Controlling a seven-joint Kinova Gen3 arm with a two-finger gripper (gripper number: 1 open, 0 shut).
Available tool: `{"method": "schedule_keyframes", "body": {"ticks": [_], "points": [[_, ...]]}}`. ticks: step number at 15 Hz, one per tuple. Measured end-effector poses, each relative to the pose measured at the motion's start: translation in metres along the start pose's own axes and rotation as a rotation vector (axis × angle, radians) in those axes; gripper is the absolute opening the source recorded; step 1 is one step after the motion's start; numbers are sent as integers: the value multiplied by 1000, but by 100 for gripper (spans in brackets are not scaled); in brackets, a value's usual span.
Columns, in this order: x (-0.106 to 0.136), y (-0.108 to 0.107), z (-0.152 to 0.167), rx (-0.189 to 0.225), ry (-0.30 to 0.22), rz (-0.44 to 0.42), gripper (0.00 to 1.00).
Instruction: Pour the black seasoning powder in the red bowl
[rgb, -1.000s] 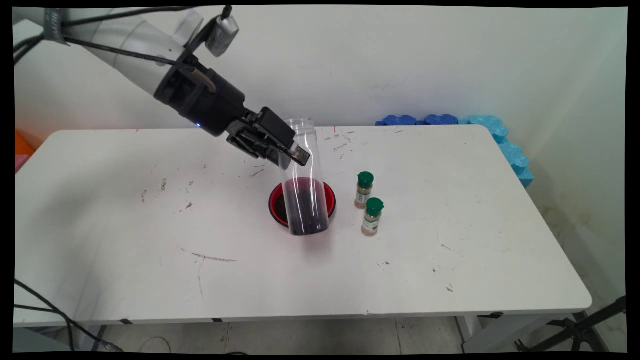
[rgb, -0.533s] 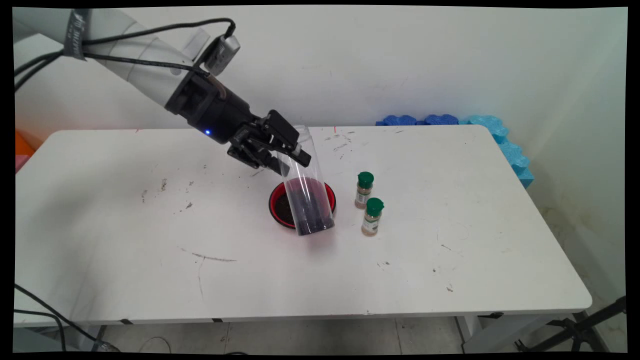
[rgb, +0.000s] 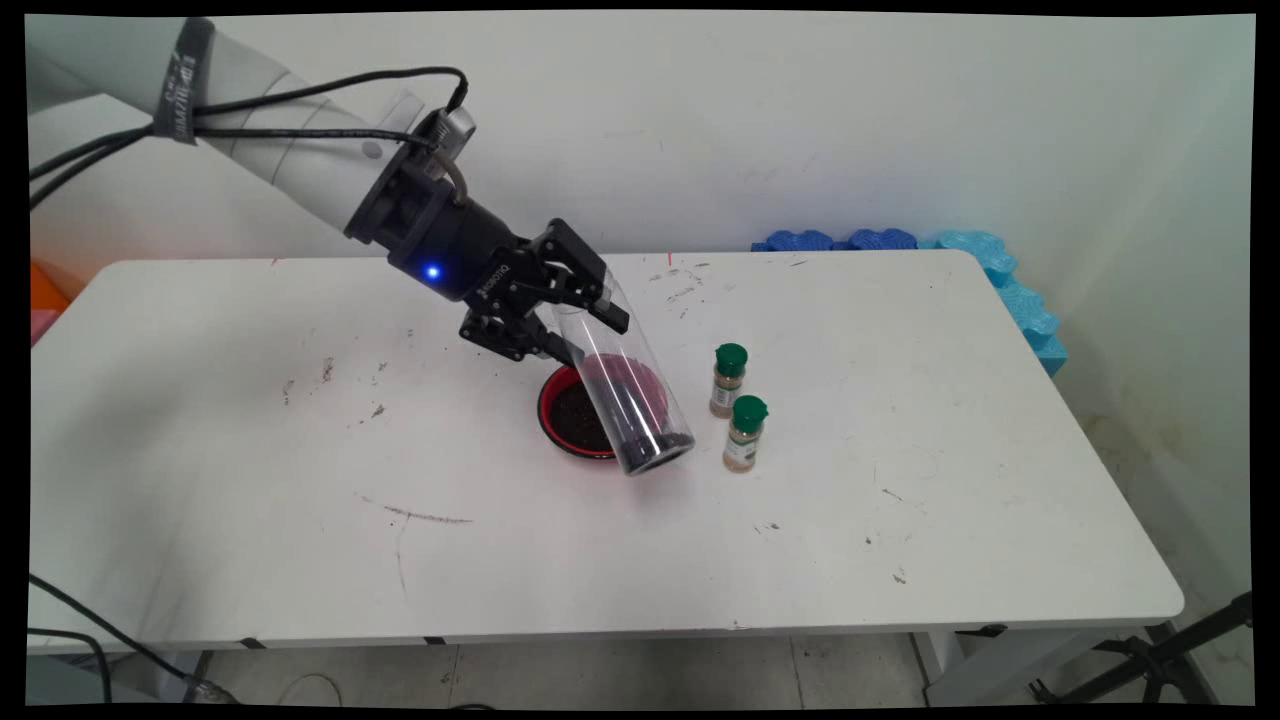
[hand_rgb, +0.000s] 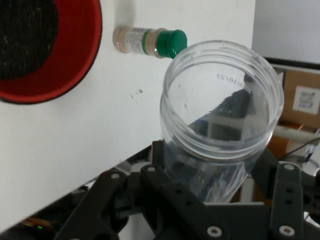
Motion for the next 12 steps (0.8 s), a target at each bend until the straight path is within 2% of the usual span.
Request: {"method": "schedule_keyframes", "body": {"ticks": [5,12], "points": [[2,-5,4,-36,-5,-180,0],[2,-10,6,-79,-19,-360,0]]}}
